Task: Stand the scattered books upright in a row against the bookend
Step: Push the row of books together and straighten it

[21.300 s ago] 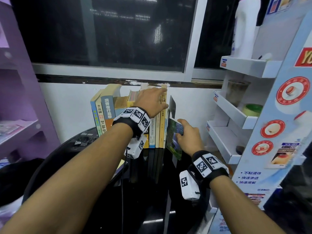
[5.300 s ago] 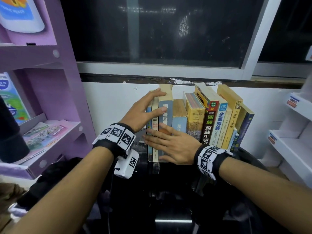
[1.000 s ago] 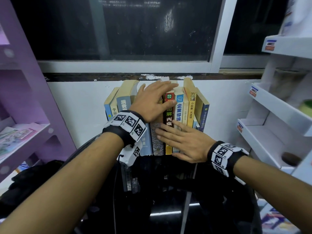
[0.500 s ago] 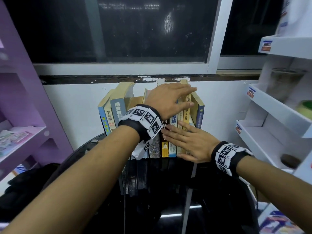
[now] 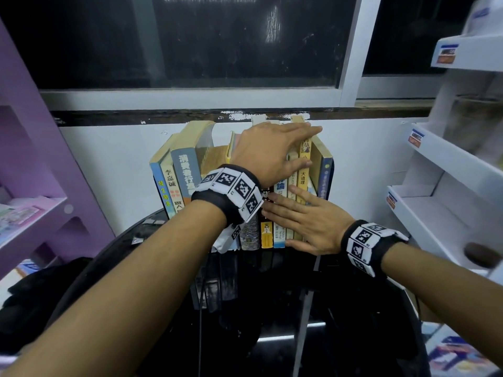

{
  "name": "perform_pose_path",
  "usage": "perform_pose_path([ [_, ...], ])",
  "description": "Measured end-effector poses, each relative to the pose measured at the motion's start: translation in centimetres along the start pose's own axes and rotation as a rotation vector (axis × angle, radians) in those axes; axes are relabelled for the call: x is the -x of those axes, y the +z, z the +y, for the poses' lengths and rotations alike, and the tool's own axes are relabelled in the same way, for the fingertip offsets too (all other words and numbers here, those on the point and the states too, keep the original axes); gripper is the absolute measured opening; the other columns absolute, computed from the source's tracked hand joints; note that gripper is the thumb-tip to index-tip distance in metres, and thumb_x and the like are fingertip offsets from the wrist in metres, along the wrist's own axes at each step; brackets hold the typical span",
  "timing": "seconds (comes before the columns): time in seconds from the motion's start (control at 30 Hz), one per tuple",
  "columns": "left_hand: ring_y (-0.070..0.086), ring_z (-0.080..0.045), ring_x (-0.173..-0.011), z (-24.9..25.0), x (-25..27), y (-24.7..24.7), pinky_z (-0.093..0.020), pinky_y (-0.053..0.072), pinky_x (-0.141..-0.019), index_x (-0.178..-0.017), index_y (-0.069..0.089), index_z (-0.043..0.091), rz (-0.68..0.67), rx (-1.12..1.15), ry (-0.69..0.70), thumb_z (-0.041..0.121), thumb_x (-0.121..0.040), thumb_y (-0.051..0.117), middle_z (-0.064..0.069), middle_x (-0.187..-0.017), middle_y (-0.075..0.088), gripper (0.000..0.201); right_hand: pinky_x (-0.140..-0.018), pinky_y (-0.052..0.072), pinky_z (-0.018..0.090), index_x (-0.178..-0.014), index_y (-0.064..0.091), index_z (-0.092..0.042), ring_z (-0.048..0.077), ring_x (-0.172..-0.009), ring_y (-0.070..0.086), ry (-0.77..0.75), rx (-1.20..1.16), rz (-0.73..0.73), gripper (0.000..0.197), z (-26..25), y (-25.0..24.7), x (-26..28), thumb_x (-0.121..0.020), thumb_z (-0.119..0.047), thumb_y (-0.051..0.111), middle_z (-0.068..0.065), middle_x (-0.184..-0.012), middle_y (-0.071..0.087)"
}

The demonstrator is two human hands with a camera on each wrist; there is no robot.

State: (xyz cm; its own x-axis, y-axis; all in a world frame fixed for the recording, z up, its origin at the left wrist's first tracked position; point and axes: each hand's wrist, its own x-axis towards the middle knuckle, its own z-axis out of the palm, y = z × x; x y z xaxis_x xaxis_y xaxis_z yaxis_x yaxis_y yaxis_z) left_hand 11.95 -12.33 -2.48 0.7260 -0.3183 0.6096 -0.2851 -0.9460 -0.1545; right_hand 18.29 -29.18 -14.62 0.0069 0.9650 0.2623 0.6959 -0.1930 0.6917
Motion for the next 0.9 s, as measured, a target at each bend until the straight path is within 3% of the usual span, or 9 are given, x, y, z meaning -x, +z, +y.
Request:
perform_pose_path([
  [0.37,0.054,-0.017,-0.123,-0.1,0.1,0.2,-0.032,0.044,-0.093,-0.142,0.039,0.041,0.013,-0.02,-0.006,0.06,-0.089,0.047,0.015,-0.144,0.046,0.057,-0.121,-0.004,0.047,-0.155,0.006,-0.012,0.022,-0.15,-0.003,0.001,0.037,-0.018,0.072,0.1,0.7,0.0,-0.099,-0.05,0.03,0.004,-0.161,-0.012],
  [0.67,0.054,-0.016,-0.122,0.1,0.1,0.2,-0.032,0.042,-0.096,-0.143,0.038,0.04,0.008,-0.009,0.006,0.059,-0.09,0.047,0.015,-0.145,0.045,0.057,-0.12,-0.005,0.047,-0.155,0.005,-0.011,0.023,-0.15,-0.006,-0.001,0.028,-0.023,0.073,0.2,0.5,0.1,-0.098,-0.048,0.034,0.004,-0.161,-0.015],
  [0.9,0.053,-0.015,-0.123,0.3,0.1,0.1,-0.032,0.039,-0.099,-0.143,0.037,0.039,-0.006,-0.014,0.018,0.058,-0.091,0.046,0.014,-0.146,0.044,0.056,-0.121,-0.002,0.048,-0.154,0.01,-0.01,0.025,-0.15,-0.003,0.019,0.01,-0.031,0.073,-0.2,-0.4,0.3,-0.097,-0.045,0.039,0.006,-0.161,-0.009],
])
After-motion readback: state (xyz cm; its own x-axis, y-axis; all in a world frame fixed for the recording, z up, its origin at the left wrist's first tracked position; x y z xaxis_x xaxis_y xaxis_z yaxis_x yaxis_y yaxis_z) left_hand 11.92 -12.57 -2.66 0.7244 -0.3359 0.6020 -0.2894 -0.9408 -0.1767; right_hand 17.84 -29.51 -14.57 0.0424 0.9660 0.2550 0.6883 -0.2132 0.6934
